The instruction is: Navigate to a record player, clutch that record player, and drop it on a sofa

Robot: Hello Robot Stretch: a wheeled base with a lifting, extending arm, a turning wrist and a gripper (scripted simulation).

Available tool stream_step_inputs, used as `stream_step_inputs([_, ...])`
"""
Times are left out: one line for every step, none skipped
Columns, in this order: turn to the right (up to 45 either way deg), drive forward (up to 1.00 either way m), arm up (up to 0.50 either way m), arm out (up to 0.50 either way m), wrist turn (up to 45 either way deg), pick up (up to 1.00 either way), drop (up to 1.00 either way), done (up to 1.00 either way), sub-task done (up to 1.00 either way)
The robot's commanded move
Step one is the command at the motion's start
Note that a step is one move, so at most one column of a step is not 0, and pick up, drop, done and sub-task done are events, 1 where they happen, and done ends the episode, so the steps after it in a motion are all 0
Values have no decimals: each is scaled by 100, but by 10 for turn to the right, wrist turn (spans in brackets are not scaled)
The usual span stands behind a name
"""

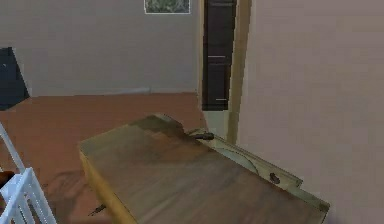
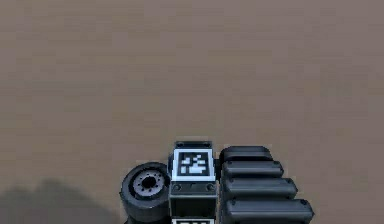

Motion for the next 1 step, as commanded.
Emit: stream_step_inputs([0,100,0,0,0,0,0,0,0])
